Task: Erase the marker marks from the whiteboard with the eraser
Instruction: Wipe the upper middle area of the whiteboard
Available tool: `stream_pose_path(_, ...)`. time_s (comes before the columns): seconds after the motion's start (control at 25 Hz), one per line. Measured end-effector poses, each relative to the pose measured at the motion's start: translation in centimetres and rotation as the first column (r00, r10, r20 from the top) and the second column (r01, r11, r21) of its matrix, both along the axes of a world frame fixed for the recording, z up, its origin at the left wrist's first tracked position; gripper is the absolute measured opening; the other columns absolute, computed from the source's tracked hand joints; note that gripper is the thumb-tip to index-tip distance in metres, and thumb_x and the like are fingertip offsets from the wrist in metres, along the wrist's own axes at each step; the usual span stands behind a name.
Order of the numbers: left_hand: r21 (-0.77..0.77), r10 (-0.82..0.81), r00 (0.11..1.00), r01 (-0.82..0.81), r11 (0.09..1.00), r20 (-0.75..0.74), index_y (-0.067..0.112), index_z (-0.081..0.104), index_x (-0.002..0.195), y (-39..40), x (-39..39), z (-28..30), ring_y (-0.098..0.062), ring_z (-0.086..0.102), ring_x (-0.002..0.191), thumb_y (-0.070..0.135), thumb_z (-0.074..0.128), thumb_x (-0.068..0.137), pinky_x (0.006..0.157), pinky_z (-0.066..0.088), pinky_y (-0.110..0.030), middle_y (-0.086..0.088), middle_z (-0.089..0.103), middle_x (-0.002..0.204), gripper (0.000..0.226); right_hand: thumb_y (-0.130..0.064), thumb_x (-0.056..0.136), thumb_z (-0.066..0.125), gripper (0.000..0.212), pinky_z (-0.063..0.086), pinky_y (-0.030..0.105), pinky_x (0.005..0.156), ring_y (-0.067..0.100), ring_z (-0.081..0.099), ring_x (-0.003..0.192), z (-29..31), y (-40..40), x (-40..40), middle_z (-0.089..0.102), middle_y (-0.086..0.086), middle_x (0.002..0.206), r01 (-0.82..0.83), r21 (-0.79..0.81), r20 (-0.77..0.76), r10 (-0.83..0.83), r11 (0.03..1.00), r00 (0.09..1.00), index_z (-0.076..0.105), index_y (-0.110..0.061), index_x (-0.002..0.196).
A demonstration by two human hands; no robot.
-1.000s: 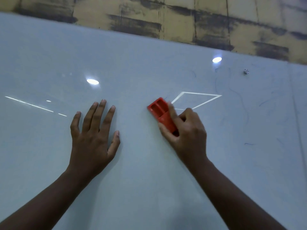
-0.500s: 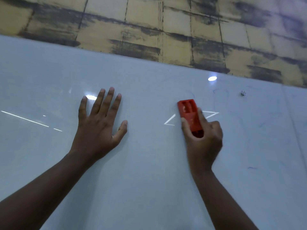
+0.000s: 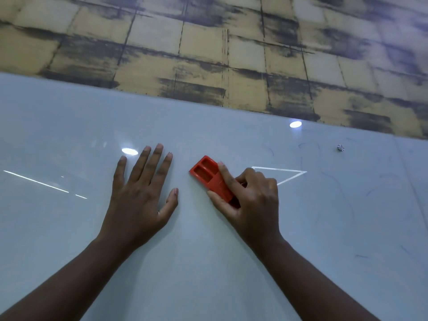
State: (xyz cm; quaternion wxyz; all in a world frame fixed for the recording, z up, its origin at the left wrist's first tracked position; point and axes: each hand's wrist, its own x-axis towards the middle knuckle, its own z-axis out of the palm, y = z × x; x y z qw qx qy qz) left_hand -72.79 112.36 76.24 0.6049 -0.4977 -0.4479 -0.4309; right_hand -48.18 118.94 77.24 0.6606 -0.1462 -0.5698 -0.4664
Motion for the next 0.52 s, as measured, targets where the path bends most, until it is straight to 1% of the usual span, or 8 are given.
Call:
stream_pose_path(0.08, -0.002, -0.008, 1.000, 0.008, 1.000, 0.003, 0.017, 0.027, 0.169, 0.0, 0.0, 0.0, -0.022, 0.015, 0.165, 0.050, 0.035, 0.102, 0.131, 0.011, -0.059, -0.004, 0.018, 0.178, 0.075, -0.060, 0.093, 0.060, 0.057, 0.043, 0.041, 0.068, 0.025, 0.053, 0.073, 2.2, 0.6, 1.4, 0.052, 0.003, 0.083, -0.008, -0.039, -0.088, 0.004, 0.999, 0.996, 0.065, -0.028, 0.140)
stream_pose_path(0.16, 0.001, -0.012, 1.000, 0.012, 1.000, 0.007, 0.018, 0.028, 0.168, 0.0, -0.1, -0.1, -0.022, 0.016, 0.164, 0.050, 0.035, 0.102, 0.131, 0.012, -0.059, -0.004, 0.019, 0.177, 0.074, -0.060, 0.091, 0.061, 0.058, 0.041, 0.038, 0.068, 0.026, 0.052, 0.072, 4.1, 1.6, 4.0, 0.049, 0.003, 0.082, -0.020, -0.091, -0.229, -0.001, 0.996, 0.973, 0.066, -0.029, 0.139)
stream_pose_path(0.24, 0.005, -0.012, 1.000, 0.012, 1.000, 0.005, 0.017, 0.029, 0.168, 0.1, 0.0, -0.1, -0.023, 0.017, 0.164, 0.050, 0.036, 0.102, 0.131, 0.012, -0.059, -0.004, 0.019, 0.177, 0.074, -0.060, 0.091, 0.062, 0.058, 0.040, 0.039, 0.071, 0.029, 0.054, 0.073, 5.2, 2.7, 7.0, 0.047, 0.004, 0.082, -0.060, -0.157, -0.403, -0.009, 0.986, 0.915, 0.066, -0.029, 0.139)
stream_pose_path(0.36, 0.011, -0.004, 1.000, 0.004, 1.000, 0.007, 0.017, 0.029, 0.168, 0.1, 0.1, -0.1, -0.023, 0.018, 0.164, 0.049, 0.035, 0.102, 0.131, 0.013, -0.060, -0.004, 0.020, 0.177, 0.073, -0.061, 0.093, 0.061, 0.057, 0.044, 0.046, 0.080, 0.036, 0.059, 0.081, 5.7, 4.0, 10.2, 0.054, 0.011, 0.087, -0.153, -0.245, -0.617, -0.032, 0.957, 0.786, 0.063, -0.029, 0.141)
stream_pose_path(0.44, 0.015, 0.002, 1.000, -0.003, 1.000, 0.011, 0.016, 0.029, 0.168, 0.1, 0.3, -0.2, -0.024, 0.017, 0.164, 0.049, 0.035, 0.102, 0.130, 0.013, -0.060, -0.005, 0.019, 0.177, 0.073, -0.060, 0.093, 0.062, 0.058, 0.044, 0.047, 0.083, 0.038, 0.060, 0.085, 6.0, 4.1, 10.5, 0.058, 0.016, 0.092, -0.202, -0.261, -0.698, -0.040, 0.944, 0.715, 0.062, -0.028, 0.141)
stream_pose_path(0.52, 0.015, 0.008, 1.000, -0.008, 1.000, 0.015, 0.016, 0.028, 0.168, 0.2, 0.4, -0.3, -0.024, 0.016, 0.164, 0.048, 0.035, 0.102, 0.130, 0.013, -0.061, -0.005, 0.019, 0.177, 0.074, -0.058, 0.095, 0.061, 0.058, 0.045, 0.048, 0.085, 0.041, 0.061, 0.091, 7.0, 3.5, 9.3, 0.059, 0.019, 0.097, -0.232, -0.291, -0.724, -0.056, 0.928, 0.687, 0.061, -0.025, 0.142)
